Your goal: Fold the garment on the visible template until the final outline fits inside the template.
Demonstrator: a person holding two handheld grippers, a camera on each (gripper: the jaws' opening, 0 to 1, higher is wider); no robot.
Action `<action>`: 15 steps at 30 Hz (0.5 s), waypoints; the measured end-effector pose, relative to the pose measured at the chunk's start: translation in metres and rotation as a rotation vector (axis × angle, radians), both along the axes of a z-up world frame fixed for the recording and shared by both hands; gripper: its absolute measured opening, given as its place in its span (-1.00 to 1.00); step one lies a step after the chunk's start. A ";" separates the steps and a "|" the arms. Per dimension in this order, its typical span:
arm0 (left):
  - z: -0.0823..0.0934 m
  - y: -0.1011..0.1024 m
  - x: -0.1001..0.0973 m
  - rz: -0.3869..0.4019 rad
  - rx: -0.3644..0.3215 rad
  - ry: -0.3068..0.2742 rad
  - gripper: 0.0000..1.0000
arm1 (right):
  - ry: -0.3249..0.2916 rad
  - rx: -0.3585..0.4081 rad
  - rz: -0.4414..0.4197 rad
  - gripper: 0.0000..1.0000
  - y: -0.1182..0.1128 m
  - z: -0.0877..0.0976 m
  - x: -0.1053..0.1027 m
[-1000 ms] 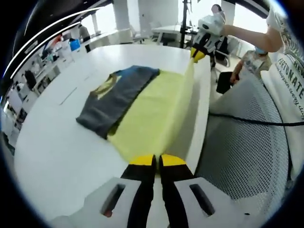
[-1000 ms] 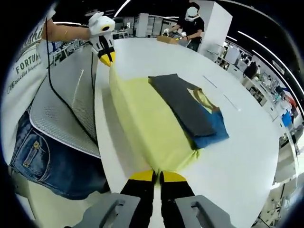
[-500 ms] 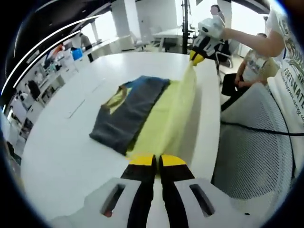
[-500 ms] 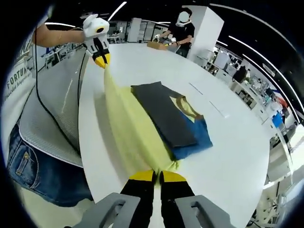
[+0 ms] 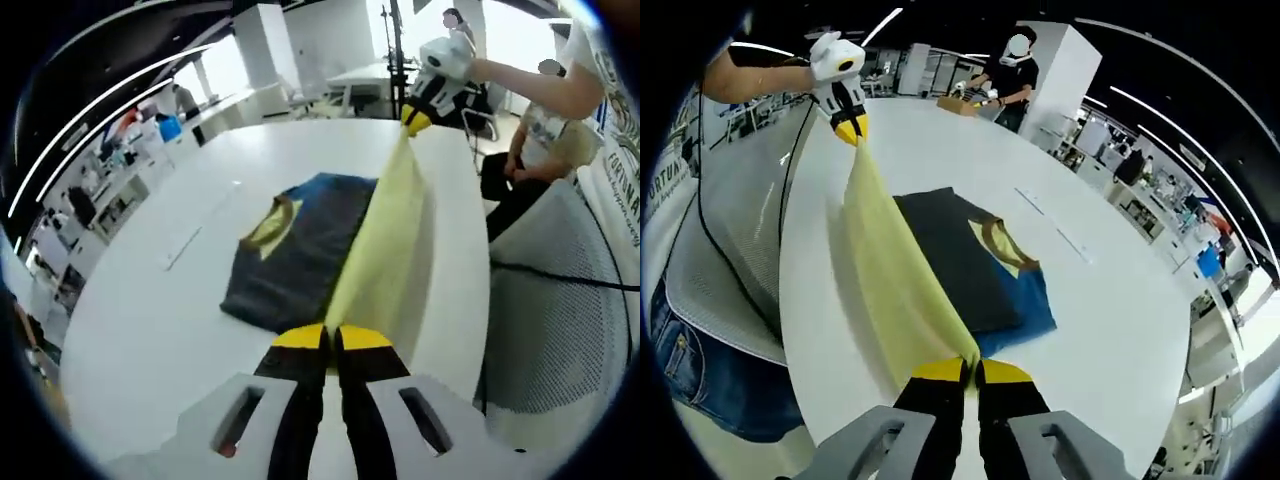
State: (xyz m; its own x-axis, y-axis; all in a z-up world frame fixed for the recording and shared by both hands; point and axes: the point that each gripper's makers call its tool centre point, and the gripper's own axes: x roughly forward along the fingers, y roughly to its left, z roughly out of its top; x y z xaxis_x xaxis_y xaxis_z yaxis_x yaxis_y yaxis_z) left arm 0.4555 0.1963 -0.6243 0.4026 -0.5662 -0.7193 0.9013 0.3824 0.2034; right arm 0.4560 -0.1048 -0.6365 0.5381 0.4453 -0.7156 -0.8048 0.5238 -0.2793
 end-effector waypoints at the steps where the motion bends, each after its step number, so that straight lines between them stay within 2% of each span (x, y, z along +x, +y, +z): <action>1: 0.001 0.001 0.003 0.003 0.007 -0.010 -0.99 | -0.009 0.004 -0.001 -1.00 0.001 0.003 0.004; 4: 0.007 0.000 0.012 0.029 -0.036 -0.001 -0.99 | -0.024 -0.002 0.000 -1.00 0.003 0.007 0.012; 15: 0.012 -0.001 0.039 0.033 -0.028 -0.053 -0.99 | -0.060 0.000 -0.020 -1.00 0.002 0.016 0.037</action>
